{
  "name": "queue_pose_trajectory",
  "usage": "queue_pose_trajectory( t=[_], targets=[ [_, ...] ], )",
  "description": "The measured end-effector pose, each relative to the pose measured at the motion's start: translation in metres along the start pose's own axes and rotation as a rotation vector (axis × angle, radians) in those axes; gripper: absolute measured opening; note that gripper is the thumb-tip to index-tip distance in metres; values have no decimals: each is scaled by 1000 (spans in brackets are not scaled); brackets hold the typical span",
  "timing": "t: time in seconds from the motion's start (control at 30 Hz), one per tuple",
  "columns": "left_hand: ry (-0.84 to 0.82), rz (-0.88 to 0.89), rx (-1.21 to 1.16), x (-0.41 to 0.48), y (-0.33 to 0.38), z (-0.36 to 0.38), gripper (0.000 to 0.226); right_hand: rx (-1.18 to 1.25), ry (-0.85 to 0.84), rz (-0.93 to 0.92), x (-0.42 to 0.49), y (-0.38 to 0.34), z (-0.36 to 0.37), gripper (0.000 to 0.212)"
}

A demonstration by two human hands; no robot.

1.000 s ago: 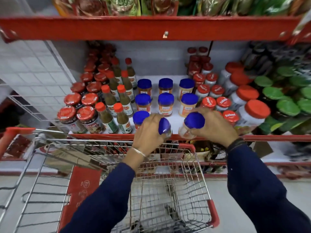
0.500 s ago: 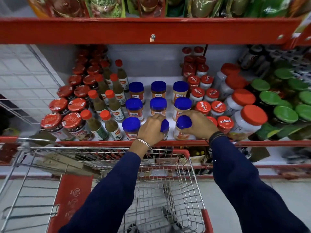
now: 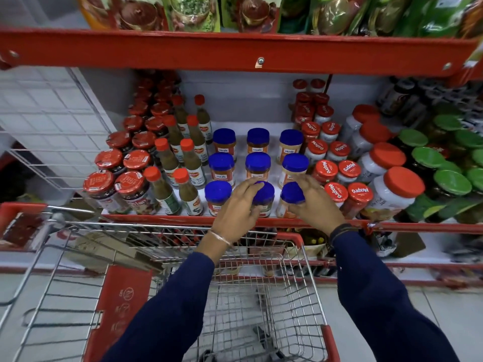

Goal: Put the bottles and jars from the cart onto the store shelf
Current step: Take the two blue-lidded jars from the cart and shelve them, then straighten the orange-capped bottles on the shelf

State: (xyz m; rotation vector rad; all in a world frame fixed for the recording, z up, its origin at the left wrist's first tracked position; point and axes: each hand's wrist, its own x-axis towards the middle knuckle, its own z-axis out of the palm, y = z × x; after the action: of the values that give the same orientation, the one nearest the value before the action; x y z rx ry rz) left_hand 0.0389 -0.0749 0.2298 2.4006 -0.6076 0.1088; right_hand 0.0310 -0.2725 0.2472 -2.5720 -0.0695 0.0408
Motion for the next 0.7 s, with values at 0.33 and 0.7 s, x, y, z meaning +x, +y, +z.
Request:
queue_pose_trajectory(
  t=[0.33,0.7],
  targets=[
    [707,-83,-326,-73,-69,-75,28,370,58,-213,-5,-130,56,46],
    [202,-255,-512,-44,-145,-132,67,500,-136,-145,66,-180,112,42]
  ],
)
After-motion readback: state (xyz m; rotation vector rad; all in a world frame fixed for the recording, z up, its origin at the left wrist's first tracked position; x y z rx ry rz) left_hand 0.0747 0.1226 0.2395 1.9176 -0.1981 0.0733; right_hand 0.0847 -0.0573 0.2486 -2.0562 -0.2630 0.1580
